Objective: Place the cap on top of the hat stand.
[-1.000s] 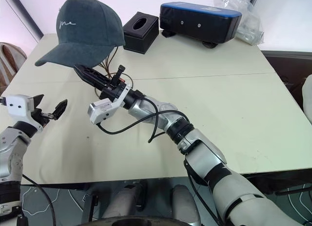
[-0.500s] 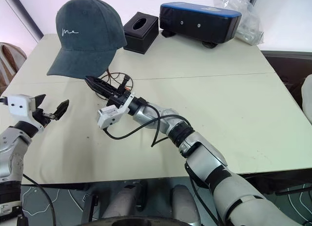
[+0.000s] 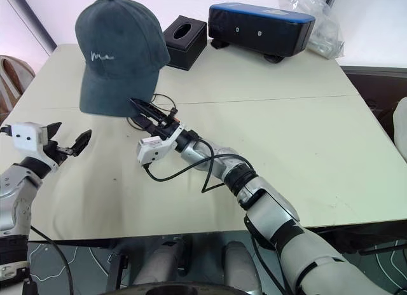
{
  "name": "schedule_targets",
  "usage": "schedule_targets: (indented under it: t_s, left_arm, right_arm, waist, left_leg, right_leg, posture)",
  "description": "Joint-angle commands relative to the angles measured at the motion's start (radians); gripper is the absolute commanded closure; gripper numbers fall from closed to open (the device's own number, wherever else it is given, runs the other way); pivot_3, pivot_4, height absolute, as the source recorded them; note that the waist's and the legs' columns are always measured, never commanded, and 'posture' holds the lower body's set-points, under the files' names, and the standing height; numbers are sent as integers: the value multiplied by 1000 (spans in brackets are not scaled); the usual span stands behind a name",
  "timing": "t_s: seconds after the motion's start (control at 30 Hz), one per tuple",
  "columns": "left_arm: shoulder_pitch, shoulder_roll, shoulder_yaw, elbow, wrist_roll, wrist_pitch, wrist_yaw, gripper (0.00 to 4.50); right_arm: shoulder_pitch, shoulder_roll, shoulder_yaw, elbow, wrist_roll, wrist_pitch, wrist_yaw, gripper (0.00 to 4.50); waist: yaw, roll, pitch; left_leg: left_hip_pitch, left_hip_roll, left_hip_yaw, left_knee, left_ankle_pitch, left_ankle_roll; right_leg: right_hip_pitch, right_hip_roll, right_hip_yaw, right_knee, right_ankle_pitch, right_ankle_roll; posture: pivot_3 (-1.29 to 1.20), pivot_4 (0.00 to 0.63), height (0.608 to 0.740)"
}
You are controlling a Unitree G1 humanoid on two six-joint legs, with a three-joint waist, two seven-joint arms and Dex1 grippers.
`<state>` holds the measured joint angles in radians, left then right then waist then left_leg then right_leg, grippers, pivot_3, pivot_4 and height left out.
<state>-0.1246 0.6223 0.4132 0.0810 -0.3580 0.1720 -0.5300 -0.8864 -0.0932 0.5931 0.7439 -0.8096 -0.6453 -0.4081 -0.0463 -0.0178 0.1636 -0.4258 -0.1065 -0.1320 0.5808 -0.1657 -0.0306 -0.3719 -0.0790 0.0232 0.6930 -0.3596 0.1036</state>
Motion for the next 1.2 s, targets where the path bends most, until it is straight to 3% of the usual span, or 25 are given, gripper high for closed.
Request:
schedule_targets:
  t_s: [0.03, 0.23, 0.5, 0.63, 0.83, 1.0, 1.2]
  left_arm:
    - [-15, 20, 8, -3, 5, -2, -7, 0]
    - [-22, 18, 2, 4, 7, -4, -9, 0]
    - [-16, 27, 5, -6, 2, 1, -26, 0]
    - [-28, 73, 23, -44, -25, 36, -67, 0]
    - [-94, 225, 50, -88, -98, 114, -198, 0]
    - [-192, 351, 36, -96, -151, 176, -321, 0]
    - [-223, 440, 36, -113, -181, 229, -435, 0]
  right_arm:
    - [22, -22, -17, -67, 14, -5, 15, 1508]
    - [87, -87, -25, -127, 55, -26, 108, 1508]
    - [200, -218, -108, -232, 315, -20, 445, 1508]
    - [190, -251, -256, -338, 596, 182, 680, 1508]
    - [52, -336, -476, -475, 926, 681, 967, 1508]
    - [12, -461, -528, -636, 1099, 997, 1204, 1508]
    - [16, -542, -576, -826, 1248, 1183, 1333, 1508]
  waist:
    - [0, 0, 0]
    - [-1, 0, 0]
    - [2, 0, 0]
    - [0, 0, 0]
    - [4, 0, 1]
    - [5, 1, 1]
    - [-2, 2, 2]
  left_leg:
    - [0, 0, 0, 0, 0, 0]
    - [0, 0, 0, 0, 0, 0]
    - [0, 0, 0, 0, 0, 0]
    - [0, 0, 0, 0, 0, 1]
    - [0, 0, -1, 0, -3, 5]
    - [-1, 0, -1, -1, -5, 8]
    - [-3, 1, 1, -2, -6, 9]
  right_leg:
    - [0, 0, 0, 0, 0, 0]
    - [0, 0, 0, 0, 0, 0]
    - [1, 0, 0, 0, 0, 0]
    - [5, 0, 0, 0, 0, 0]
    - [5, -1, -1, -1, 0, 0]
    - [3, -1, -2, -6, 0, 0]
    - [4, -3, -1, -6, 0, 0]
  posture:
    - [0, 150, 740]
    - [0, 150, 740]
    - [0, 150, 740]
    - [0, 150, 740]
    - [0, 150, 740]
    - [0, 150, 740]
    - [0, 150, 740]
